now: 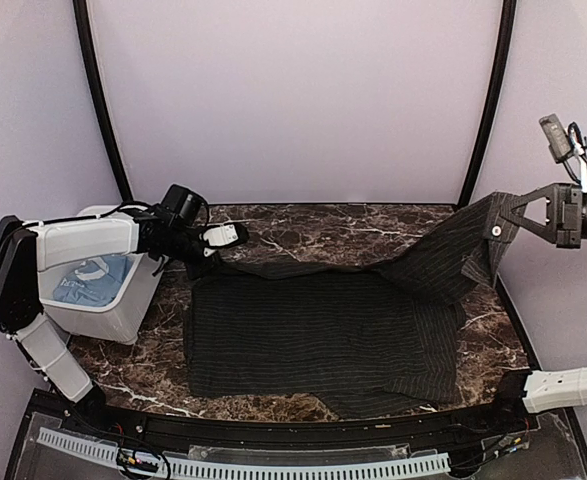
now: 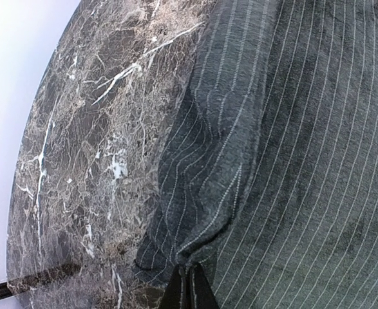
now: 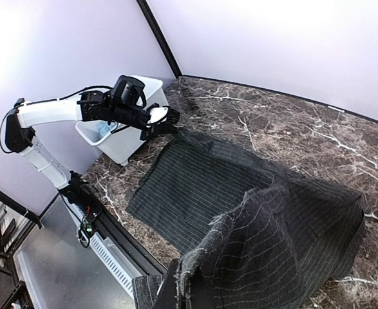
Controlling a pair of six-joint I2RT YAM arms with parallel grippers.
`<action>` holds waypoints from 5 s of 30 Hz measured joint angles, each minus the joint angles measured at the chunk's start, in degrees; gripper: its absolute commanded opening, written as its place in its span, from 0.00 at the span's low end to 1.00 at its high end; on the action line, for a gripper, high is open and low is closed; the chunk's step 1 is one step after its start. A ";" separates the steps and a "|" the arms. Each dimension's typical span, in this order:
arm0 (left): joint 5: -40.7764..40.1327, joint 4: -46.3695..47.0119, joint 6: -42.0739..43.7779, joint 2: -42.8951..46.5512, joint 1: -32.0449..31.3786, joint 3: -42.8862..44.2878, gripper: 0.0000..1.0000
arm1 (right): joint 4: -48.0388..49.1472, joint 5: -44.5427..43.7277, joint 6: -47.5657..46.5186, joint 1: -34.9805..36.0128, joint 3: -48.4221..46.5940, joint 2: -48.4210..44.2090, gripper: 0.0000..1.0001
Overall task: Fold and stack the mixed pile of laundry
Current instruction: Fold the flattened shirt at the center of the board, then adjust the 1/3-folded shirt at the center of the board.
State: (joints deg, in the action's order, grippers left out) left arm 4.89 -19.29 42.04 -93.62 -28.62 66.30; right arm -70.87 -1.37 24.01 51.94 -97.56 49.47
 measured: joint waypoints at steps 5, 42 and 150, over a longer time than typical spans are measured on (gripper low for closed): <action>-1.14 -0.13 1.88 3.96 -0.72 -2.80 0.00 | -1.29 2.91 -1.64 0.13 -2.23 0.68 0.00; 9.22 10.51 -14.78 22.34 -9.73 -7.34 0.99 | 6.99 13.22 -12.72 0.20 16.06 17.44 0.00; -9.77 -6.93 -62.42 -21.18 -35.47 13.16 0.00 | 45.48 17.55 -11.96 -34.80 33.48 47.50 0.45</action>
State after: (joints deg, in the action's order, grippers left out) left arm -4.89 -26.22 -20.38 -114.80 -64.10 79.46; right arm -25.39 16.19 12.05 17.15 -64.07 96.97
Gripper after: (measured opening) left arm 0.044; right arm 0.445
